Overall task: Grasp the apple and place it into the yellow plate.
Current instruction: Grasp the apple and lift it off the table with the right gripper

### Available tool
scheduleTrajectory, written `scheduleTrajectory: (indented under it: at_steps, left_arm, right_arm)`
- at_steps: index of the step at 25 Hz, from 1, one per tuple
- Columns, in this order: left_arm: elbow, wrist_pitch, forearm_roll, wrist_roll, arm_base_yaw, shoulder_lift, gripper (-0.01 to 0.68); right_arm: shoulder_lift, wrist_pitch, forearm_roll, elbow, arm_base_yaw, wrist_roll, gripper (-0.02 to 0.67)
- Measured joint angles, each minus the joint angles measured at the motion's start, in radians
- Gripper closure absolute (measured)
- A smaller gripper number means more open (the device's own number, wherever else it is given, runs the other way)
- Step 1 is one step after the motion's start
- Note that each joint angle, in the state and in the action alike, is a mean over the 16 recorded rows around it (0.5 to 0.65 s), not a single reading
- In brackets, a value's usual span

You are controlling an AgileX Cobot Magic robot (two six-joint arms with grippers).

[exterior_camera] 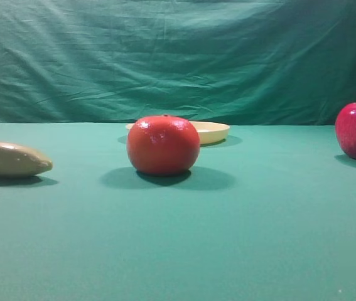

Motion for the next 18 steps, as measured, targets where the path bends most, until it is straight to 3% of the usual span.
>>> scheduleTrajectory:
  at_steps: [3,6,18]
  left_arm:
    - [0.0,0.0,0.0,0.0,0.0,0.0,0.516]
    - [0.0,0.0,0.0,0.0,0.0,0.0,0.516]
    - [0.0,0.0,0.0,0.0,0.0,0.0,0.516]
  right_arm:
    - [0.017,-0.011,-0.008,-0.007,0.0,0.018,0.628]
    - [0.03,-0.033,0.005,-0.009,0.0,0.018,0.561]
    - [0.17,-0.082,0.046,-0.07,0.033,0.016,0.097]
